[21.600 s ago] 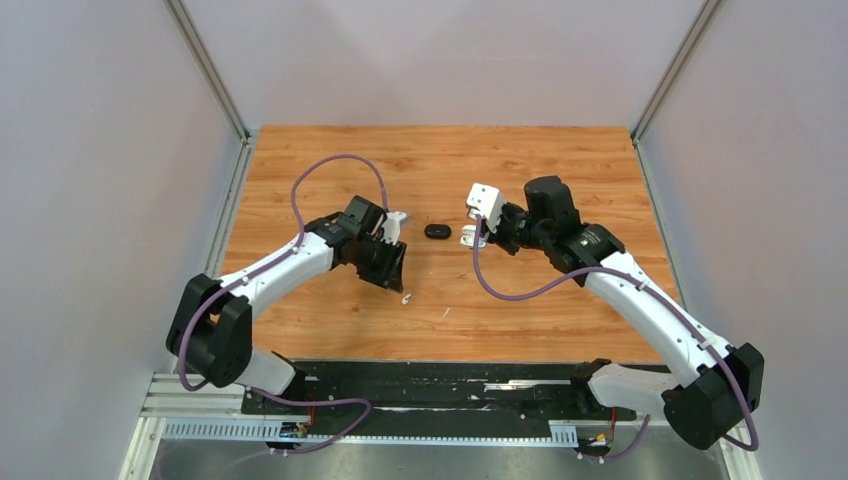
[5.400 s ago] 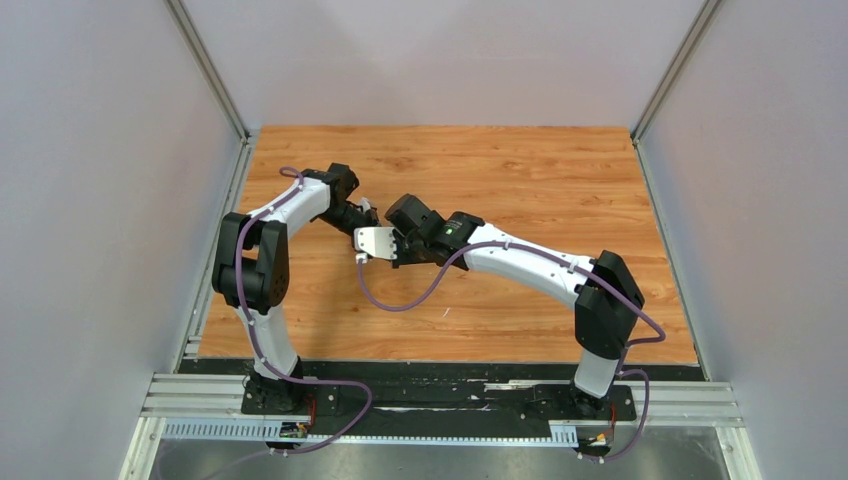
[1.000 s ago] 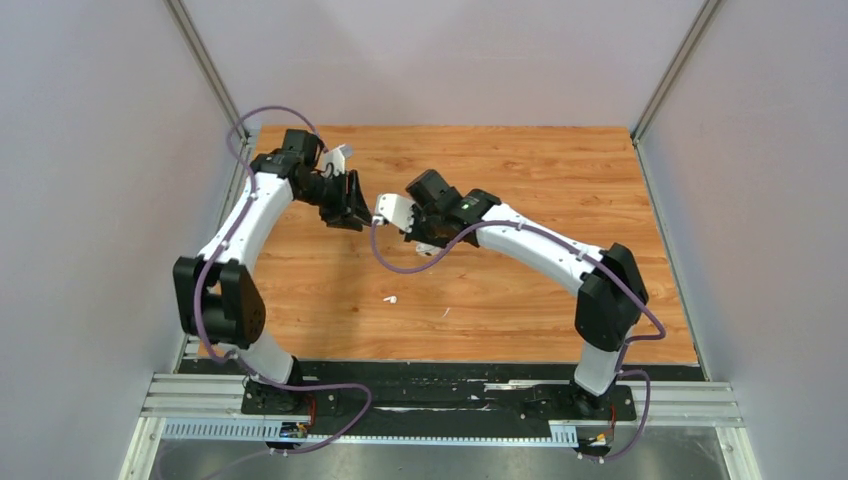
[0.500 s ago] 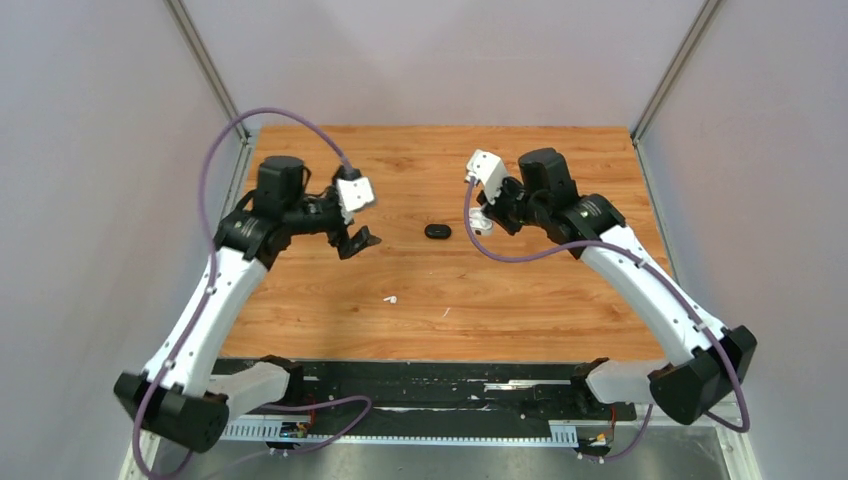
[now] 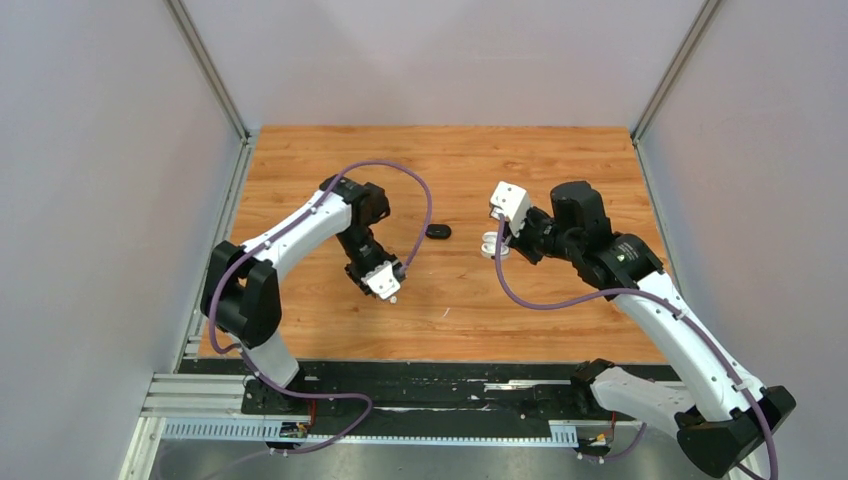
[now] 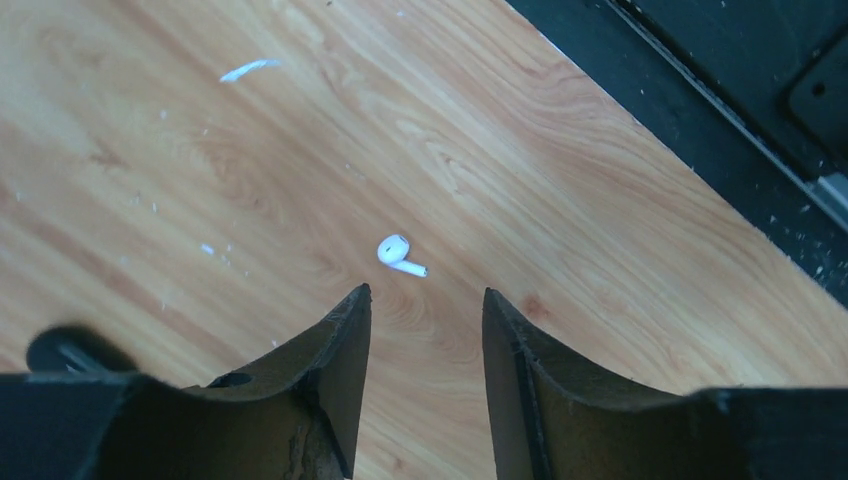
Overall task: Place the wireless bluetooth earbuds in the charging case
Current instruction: Pick up the earbud from the center of the board.
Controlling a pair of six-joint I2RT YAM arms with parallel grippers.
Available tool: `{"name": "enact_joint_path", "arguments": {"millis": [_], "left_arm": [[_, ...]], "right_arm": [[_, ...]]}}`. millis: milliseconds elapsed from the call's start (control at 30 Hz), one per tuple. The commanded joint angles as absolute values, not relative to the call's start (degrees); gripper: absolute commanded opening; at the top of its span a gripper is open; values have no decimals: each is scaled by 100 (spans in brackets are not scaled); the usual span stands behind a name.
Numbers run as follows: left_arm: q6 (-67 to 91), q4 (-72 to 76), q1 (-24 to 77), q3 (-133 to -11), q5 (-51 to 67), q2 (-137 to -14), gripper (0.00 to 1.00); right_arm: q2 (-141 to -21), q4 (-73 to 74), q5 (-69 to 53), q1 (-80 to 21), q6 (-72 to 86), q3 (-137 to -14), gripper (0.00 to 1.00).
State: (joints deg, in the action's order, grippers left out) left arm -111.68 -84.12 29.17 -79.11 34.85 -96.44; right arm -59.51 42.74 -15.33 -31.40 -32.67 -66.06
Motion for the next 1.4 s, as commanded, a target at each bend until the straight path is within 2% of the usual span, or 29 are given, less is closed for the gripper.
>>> {"name": "enact_joint_path", "arguments": {"millis": [0, 133, 300, 633, 1367], "left_arm": [[-12632, -8390, 3344, -7797, 2752, -9696, 49], [-12381, -7832, 3610, -7953, 2471, -10138, 44], [-12086, -7739, 3757, -8308, 2219, -10809, 44], [-12128, -7406, 3904, -8377, 1646, -11311, 41], [-12506, -7702, 3937, -8328, 1782, -11431, 38]], "right_arm": [[-5708, 4210, -1584, -3120, -3317, -6518, 0], [-5671, 4219, -1550, -3120, -3463, -6457, 0], [-5662, 4226, -1569, -3111, -3488, -6399, 0], [-5847, 4134, -1731, -3109, -3570, -6475, 0], [-5925, 4054, -1679, -3017, -3612, -6302, 0]]}}
